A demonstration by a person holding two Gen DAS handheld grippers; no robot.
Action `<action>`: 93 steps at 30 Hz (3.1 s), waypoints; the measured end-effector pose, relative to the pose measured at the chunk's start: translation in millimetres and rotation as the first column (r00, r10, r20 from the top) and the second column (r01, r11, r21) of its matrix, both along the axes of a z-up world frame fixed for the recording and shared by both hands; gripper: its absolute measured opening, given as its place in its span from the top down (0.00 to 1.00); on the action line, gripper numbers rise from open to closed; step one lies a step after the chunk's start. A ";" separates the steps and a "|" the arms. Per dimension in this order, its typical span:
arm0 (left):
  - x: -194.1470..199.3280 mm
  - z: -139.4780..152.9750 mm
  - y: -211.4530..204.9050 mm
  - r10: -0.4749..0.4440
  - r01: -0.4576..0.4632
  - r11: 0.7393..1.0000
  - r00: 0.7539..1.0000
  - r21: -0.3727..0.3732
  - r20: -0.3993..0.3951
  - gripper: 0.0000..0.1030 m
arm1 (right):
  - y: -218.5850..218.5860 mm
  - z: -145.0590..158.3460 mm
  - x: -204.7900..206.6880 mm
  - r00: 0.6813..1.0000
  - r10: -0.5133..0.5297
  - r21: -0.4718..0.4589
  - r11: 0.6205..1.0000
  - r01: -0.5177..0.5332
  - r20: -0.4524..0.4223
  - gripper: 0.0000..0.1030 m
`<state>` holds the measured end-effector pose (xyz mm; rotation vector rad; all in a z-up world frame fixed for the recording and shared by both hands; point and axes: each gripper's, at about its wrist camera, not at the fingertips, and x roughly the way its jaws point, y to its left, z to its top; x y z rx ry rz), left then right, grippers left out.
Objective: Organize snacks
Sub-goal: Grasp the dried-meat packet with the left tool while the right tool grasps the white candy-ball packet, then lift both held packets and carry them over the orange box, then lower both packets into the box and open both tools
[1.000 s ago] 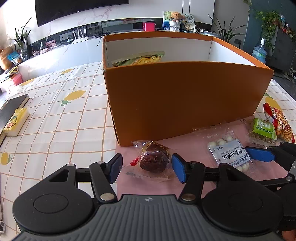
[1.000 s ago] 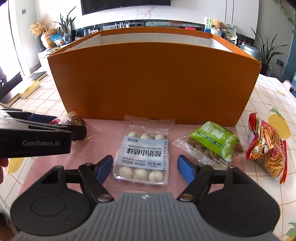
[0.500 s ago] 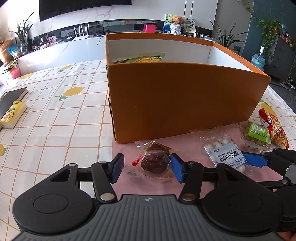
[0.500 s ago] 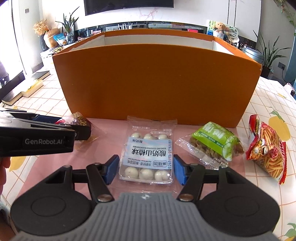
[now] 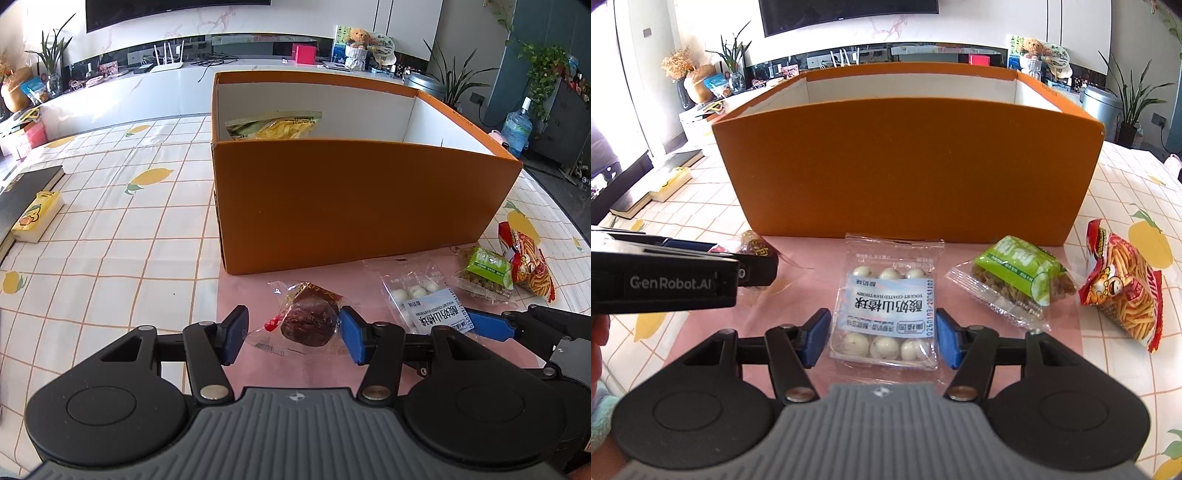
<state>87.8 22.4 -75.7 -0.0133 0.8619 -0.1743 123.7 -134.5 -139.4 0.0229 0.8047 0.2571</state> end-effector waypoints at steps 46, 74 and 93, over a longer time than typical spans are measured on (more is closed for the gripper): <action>41.1 97.5 -53.9 -0.124 0.121 0.992 0.964 0.027 0.237 0.40 | -65.4 119.6 35.9 0.978 0.014 -0.079 0.997 0.003 0.206 0.43; 136.5 64.4 -61.0 -0.204 0.204 0.979 0.979 -0.002 0.028 0.40 | -38.9 87.3 180.1 0.991 0.125 -0.337 0.932 -0.137 -0.057 0.43; 170.6 39.1 -72.0 -0.209 0.211 0.977 0.971 0.009 -0.113 0.40 | -18.3 55.6 216.4 0.944 0.228 -0.477 0.819 -0.318 -0.236 0.43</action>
